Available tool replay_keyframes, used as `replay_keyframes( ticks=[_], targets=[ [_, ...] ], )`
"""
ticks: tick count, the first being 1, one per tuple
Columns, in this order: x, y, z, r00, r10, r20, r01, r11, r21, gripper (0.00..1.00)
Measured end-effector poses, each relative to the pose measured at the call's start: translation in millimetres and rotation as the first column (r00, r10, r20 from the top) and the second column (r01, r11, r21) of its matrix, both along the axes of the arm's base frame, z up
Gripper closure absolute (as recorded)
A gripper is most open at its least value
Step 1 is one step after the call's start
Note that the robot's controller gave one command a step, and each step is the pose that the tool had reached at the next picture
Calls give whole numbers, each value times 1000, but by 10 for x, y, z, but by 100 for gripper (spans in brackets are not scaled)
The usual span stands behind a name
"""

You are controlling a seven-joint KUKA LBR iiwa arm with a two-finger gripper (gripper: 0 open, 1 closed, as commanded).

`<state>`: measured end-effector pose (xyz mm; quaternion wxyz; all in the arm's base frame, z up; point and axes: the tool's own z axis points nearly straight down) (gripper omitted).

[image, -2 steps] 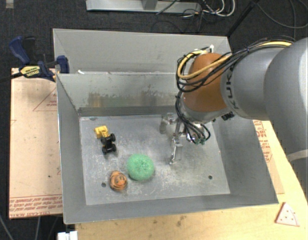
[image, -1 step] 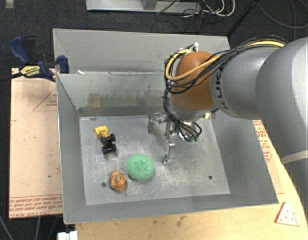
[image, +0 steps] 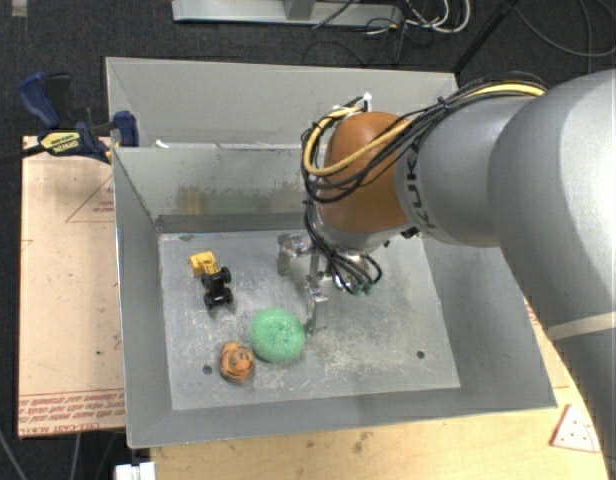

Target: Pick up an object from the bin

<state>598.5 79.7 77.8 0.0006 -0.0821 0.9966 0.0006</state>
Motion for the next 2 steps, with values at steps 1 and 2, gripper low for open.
replay_keyframes(
  ticks=[1, 2],
  targets=[
    [-141, 184, -29, 991, 136, 0, -136, 991, 1, 0],
    [-248, 286, -58, 938, 346, -1, -346, 938, 0, 0]
  ],
)
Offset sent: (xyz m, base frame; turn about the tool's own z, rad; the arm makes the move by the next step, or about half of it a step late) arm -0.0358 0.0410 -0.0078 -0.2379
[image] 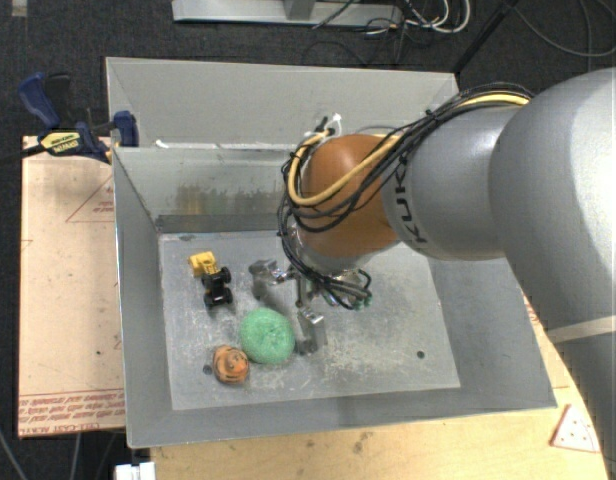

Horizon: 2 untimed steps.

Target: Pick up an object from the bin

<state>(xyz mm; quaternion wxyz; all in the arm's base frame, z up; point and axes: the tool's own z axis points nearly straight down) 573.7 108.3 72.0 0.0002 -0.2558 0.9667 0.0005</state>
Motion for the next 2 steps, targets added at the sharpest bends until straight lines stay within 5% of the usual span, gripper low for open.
replay_keyframes(
  ticks=[1, 2],
  targets=[
    [-53, 128, -14, 993, -114, 0, 114, 993, 1, 0],
    [-192, 338, -23, 998, 61, 1, -61, 998, 0, 100]
  ],
)
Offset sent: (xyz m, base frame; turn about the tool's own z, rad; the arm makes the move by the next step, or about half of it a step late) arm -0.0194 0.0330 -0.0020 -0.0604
